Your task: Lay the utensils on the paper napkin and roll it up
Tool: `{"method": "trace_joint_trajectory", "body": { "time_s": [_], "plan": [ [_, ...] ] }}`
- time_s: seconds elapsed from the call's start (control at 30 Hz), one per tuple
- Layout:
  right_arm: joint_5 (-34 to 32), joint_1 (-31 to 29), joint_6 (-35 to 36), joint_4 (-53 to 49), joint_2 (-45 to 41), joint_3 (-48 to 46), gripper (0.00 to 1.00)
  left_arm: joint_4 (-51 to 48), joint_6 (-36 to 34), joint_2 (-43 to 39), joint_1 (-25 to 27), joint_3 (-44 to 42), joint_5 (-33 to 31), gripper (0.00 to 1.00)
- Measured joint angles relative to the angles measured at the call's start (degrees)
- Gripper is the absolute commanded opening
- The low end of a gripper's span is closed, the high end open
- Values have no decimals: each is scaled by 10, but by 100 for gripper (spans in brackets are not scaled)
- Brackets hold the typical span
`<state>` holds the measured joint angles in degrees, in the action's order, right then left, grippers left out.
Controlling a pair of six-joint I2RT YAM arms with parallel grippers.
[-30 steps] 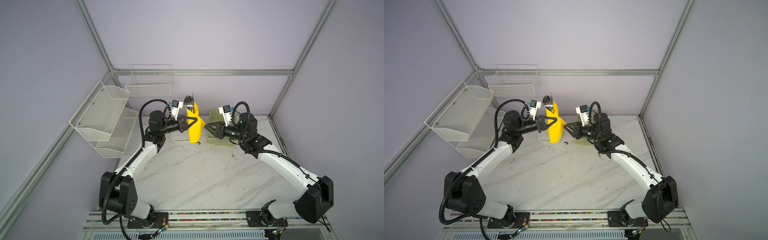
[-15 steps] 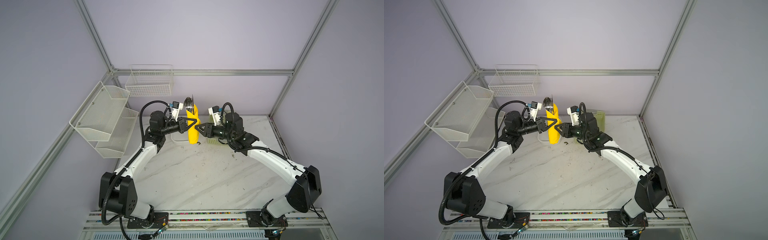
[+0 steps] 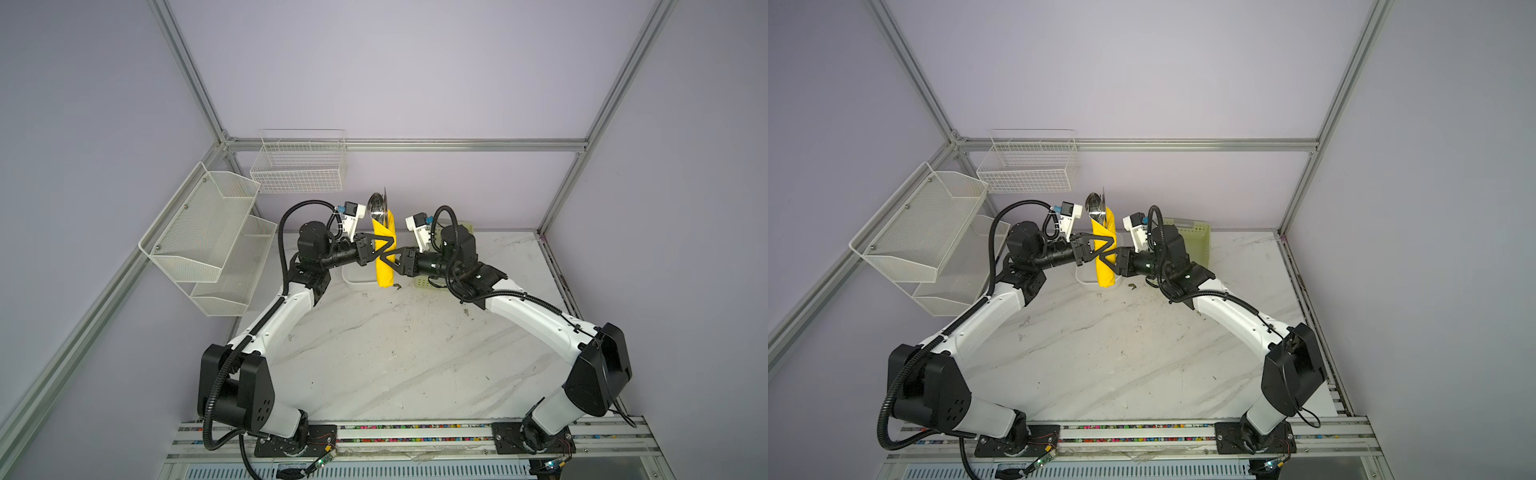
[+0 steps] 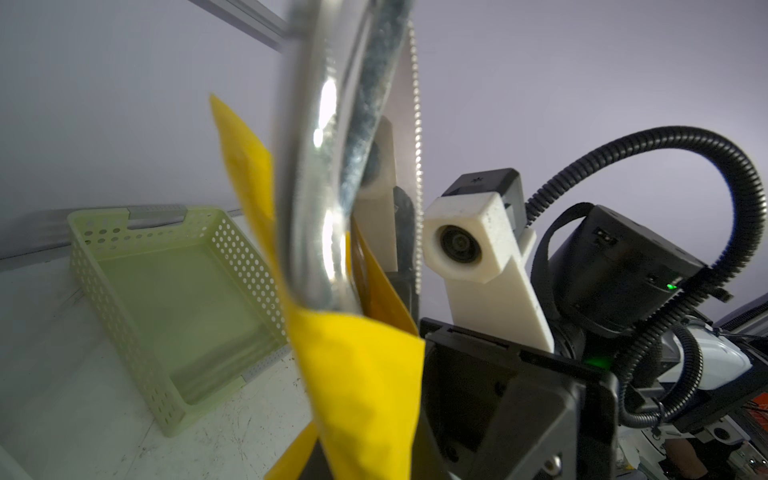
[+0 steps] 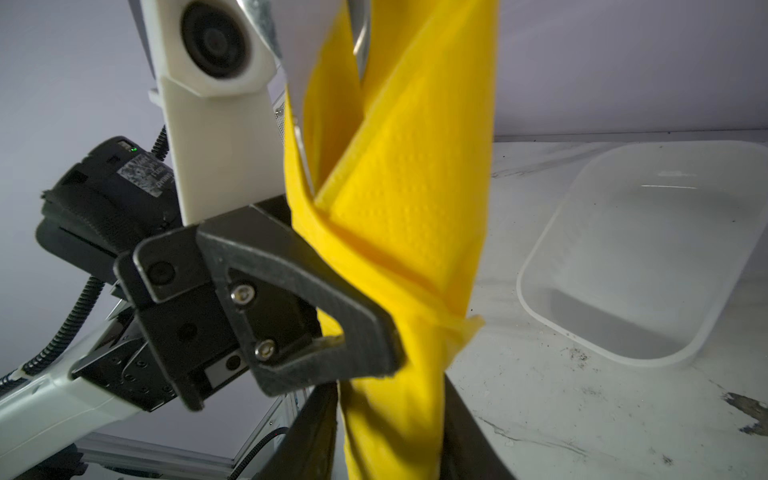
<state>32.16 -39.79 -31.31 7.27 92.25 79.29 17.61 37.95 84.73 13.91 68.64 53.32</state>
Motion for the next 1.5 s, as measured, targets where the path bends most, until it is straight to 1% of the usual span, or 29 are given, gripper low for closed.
{"method": "trace_joint_trajectory", "body": {
  "time_s": [0.03,0.17,0.23,0.27,0.33,0.37,0.5,0.6,0.67,0.77,0.9,0.97,1.17,1.27,1.37,1.5],
  "plan": [
    [5,0,-2,5,2,0,41,7,5,0,0,0,4,0],
    [24,0,-10,30,5,0,28,36,26,0,-1,0,16,0],
    [37,2,-11,49,5,-3,18,52,45,0,-4,0,26,0],
    [44,2,-10,61,4,-7,11,58,54,-1,-6,0,31,0],
    [53,3,-12,80,3,-13,0,72,65,-4,-7,-2,37,4],
    [56,3,-11,86,2,-15,0,78,71,-5,-7,-3,38,7],
    [64,2,-8,97,-6,-21,0,84,78,-19,-7,-8,40,25],
    [65,-1,-3,107,-18,-27,0,82,71,-41,-5,-10,36,42],
    [65,-1,5,108,-33,-37,0,81,66,-60,-4,-12,32,49],
    [68,3,20,109,-54,-53,0,81,60,-87,-5,-22,30,55],
    [71,13,39,109,-74,-63,0,90,61,-102,-8,-30,36,61],
    [78,19,50,110,-78,-63,0,109,75,-101,-8,-36,47,63],
    [128,25,73,129,-79,-63,0,227,160,-69,-7,-43,101,64],
    [159,25,83,148,-79,-63,0,275,199,-50,-5,-43,115,64],
    [182,25,91,160,-78,-63,0,302,222,-34,2,-43,126,63],
    [202,25,96,163,-69,-59,0,329,242,-13,17,-42,140,57]
  ]
}}
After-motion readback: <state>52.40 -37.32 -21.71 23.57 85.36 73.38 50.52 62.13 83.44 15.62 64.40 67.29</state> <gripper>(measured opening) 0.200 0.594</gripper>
